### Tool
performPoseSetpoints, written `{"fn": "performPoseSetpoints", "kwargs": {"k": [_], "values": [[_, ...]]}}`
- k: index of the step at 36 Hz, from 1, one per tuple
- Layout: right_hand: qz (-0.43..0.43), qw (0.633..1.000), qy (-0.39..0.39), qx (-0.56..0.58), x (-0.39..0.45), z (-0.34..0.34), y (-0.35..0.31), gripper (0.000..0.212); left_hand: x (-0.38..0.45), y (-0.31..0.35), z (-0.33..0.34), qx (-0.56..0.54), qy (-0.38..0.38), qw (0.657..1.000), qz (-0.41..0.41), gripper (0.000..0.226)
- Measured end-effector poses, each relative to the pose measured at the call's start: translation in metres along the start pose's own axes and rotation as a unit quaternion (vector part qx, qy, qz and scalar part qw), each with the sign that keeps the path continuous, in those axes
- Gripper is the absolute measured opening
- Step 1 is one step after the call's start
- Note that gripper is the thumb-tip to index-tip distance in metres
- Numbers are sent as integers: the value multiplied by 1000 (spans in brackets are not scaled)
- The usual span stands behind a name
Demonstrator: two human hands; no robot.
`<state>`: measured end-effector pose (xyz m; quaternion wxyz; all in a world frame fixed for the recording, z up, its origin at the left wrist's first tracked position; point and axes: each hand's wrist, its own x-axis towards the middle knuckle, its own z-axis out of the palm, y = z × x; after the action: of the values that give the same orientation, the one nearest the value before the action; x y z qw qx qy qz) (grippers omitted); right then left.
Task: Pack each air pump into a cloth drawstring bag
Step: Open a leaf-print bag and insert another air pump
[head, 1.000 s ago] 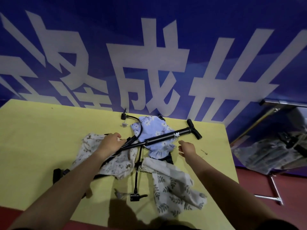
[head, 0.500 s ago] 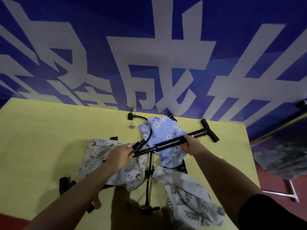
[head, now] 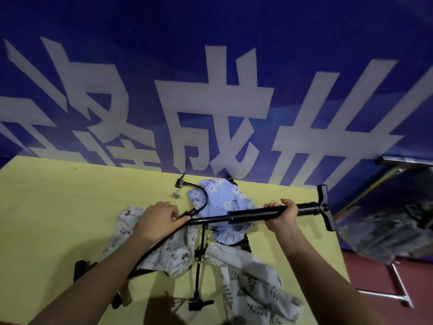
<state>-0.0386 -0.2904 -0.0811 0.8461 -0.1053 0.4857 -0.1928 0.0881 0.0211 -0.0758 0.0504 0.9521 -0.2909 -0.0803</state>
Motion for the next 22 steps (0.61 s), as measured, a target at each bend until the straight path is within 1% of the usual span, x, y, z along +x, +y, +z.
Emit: {"fn": "performPoseSetpoints", "kwargs": {"k": [2,3,5,7,8,9,11,12,13,15,17,19,22], "values": [[-4,1000,-9,24,-13,-2,-10,21,-3,7,-17,-13,46,999,5,63],[-7,999,-15,34,-21,-3,-15,21,-5,10,-25,-18,57,998,-4,57],[-17,998,-30,60,-34,-5,-21,24,-10,11,-37,-59,72,994,-48,39],[-30,994,-62,87,-47,-7,-26,26,-15,9,-47,-150,75,979,-120,29],[-38,991,-79,97,-53,-8,-28,26,-18,8,-51,-209,64,962,-162,28],[-47,989,-95,102,-59,-8,-30,26,-22,8,-55,-280,49,937,-202,28],[-61,985,-119,106,-69,-8,-30,27,-32,11,-61,-428,22,862,-271,27],[-64,984,-125,106,-73,-8,-30,27,-38,13,-61,-483,9,825,-293,24],[-65,984,-130,104,-77,-8,-30,27,-44,13,-59,-509,-3,806,-302,21],[-61,983,-138,104,-87,-7,-30,26,-55,11,-53,-523,-23,798,-297,16],[-61,982,-142,107,-92,-5,-29,24,-63,10,-46,-541,-32,790,-288,17],[-64,981,-151,103,-99,1,-25,23,-70,14,-47,-556,-16,780,-286,17],[-59,981,-160,95,-109,10,-12,22,-77,22,-55,-561,20,782,-271,18]]}}
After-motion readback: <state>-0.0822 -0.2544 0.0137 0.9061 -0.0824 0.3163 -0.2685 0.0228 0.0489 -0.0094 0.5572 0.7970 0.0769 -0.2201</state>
